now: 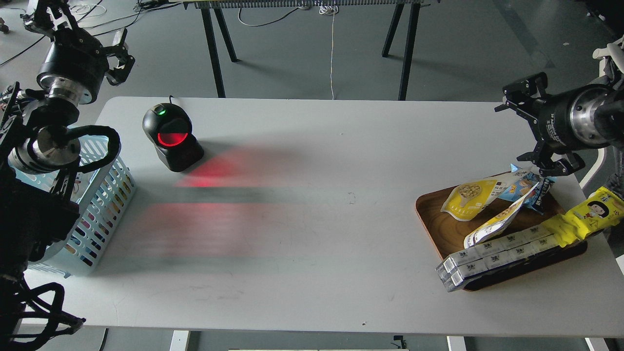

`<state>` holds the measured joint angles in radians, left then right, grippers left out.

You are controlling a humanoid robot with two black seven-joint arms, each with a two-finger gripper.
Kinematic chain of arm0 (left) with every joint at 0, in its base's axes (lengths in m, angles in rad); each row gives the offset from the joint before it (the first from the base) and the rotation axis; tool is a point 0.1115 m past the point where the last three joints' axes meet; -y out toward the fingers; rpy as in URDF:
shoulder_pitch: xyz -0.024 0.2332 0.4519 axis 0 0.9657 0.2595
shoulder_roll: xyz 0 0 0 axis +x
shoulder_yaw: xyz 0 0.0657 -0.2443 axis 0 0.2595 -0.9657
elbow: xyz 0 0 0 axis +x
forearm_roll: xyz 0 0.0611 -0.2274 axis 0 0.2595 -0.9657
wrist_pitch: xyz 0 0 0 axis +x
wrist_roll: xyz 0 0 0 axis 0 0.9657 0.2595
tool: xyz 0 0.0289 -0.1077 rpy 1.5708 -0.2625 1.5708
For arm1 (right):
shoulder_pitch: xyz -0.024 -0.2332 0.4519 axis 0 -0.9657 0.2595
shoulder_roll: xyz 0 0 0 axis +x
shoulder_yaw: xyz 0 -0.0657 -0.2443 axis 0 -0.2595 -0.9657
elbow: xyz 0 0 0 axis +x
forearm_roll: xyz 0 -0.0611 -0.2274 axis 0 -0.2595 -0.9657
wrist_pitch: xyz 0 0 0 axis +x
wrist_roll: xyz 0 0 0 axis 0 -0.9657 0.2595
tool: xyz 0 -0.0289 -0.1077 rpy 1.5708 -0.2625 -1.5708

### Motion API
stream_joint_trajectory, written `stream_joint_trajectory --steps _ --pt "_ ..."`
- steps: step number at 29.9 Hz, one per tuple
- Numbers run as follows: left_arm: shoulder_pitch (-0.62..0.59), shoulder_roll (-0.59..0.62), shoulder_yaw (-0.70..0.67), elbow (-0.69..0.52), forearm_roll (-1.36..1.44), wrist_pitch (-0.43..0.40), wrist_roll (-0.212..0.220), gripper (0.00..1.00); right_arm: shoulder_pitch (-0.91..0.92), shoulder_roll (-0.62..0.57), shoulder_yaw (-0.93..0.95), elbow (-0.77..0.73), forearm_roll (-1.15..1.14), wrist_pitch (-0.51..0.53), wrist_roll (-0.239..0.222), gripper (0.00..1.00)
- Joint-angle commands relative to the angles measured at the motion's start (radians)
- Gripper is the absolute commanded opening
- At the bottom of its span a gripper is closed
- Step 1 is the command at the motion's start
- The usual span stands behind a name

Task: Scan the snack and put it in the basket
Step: 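Lower the right gripper and grasp the yellow snack bag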

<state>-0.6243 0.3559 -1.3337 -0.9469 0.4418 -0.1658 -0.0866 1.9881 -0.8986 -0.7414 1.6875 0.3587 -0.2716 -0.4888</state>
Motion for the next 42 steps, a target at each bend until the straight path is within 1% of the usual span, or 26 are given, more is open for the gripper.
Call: stream_joint_trajectory --steps 1,3,11,15,17,21,25,33,36,39,42 --pt "0.000 0.000 0.002 0.000 0.000 0.002 -0.001 1.00 -0.035 0.035 0.002 -0.002 0.003 -0.021 0.000 0.93" --pt "0.000 0.000 0.002 0.000 0.000 0.002 0.001 1.00 -0.051 0.049 0.002 -0.003 0.002 -0.026 0.000 0.91" --pt "0.000 0.001 0.004 0.000 0.000 0.002 0.001 1.00 -0.098 0.082 0.011 -0.011 0.002 -0.067 0.000 0.88" --pt "0.002 0.000 0.004 0.002 0.000 0.002 0.001 1.00 -0.117 0.086 0.013 -0.009 0.000 -0.110 0.000 0.86" --pt "0.003 0.000 0.004 0.004 0.000 0.002 0.001 1.00 -0.124 0.086 0.013 -0.011 -0.001 -0.124 0.000 0.83" --pt "0.003 0.000 0.004 0.007 0.000 0.002 -0.001 1.00 -0.127 0.084 0.022 -0.014 0.000 -0.130 0.000 0.71" --pt "0.003 -0.002 0.005 0.008 0.000 0.002 -0.001 1.00 -0.143 0.086 0.028 -0.015 0.000 -0.133 0.000 0.62" --pt "0.006 -0.002 0.004 0.008 0.000 0.002 -0.001 1.00 -0.170 0.086 0.031 -0.032 0.000 -0.153 0.000 0.60" --pt "0.008 -0.002 0.004 0.010 0.000 0.000 -0.001 1.00 -0.181 0.087 0.042 -0.034 0.000 -0.156 0.000 0.55" --pt "0.008 -0.002 0.005 0.010 0.000 0.000 -0.018 1.00 -0.212 0.099 0.060 -0.038 0.000 -0.156 0.000 0.50" --pt "0.009 -0.002 0.005 0.010 0.000 0.002 -0.022 1.00 -0.244 0.102 0.083 -0.041 0.000 -0.156 0.000 0.44"
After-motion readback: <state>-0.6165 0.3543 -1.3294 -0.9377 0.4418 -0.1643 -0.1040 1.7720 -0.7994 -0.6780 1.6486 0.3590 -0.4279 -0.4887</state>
